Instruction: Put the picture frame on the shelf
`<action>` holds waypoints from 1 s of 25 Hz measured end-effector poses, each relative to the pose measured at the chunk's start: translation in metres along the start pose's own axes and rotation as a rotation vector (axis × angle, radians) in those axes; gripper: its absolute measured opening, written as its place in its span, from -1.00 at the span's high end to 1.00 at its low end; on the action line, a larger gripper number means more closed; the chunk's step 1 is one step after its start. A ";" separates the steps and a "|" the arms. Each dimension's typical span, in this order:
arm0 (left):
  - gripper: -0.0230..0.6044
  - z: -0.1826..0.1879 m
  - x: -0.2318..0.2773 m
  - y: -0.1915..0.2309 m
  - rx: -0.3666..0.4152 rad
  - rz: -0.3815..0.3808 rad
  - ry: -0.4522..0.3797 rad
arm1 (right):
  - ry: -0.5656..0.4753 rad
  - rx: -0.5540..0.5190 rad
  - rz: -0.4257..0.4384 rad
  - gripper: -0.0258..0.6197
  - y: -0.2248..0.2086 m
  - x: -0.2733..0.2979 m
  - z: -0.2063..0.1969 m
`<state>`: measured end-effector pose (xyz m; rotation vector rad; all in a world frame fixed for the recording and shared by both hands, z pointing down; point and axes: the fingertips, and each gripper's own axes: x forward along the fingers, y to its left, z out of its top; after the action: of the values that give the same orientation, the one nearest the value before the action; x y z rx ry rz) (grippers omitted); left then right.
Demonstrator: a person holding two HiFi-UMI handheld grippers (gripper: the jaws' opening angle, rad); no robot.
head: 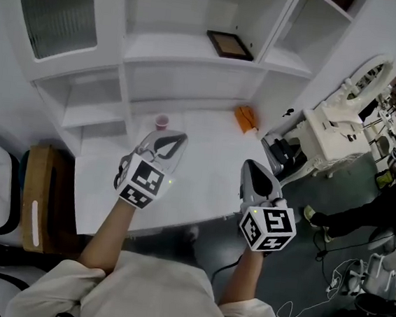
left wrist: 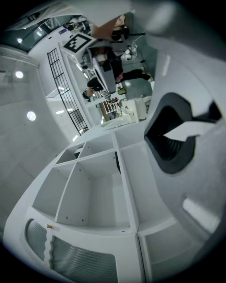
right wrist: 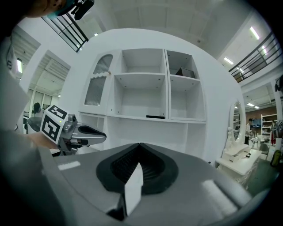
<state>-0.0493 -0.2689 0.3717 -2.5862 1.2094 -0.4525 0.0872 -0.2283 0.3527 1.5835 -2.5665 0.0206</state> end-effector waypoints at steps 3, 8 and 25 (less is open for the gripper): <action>0.91 0.004 -0.023 -0.009 0.010 -0.012 -0.017 | -0.011 -0.003 -0.007 0.91 0.017 -0.014 0.005; 0.91 0.009 -0.058 -0.022 0.010 -0.036 -0.044 | -0.009 -0.002 -0.025 0.91 0.041 -0.035 0.004; 0.91 0.038 -0.137 -0.031 0.041 -0.033 -0.167 | -0.008 -0.064 -0.046 0.91 0.102 -0.071 0.014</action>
<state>-0.0966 -0.1397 0.3241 -2.5541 1.0916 -0.2594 0.0266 -0.1206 0.3361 1.6220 -2.5094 -0.0726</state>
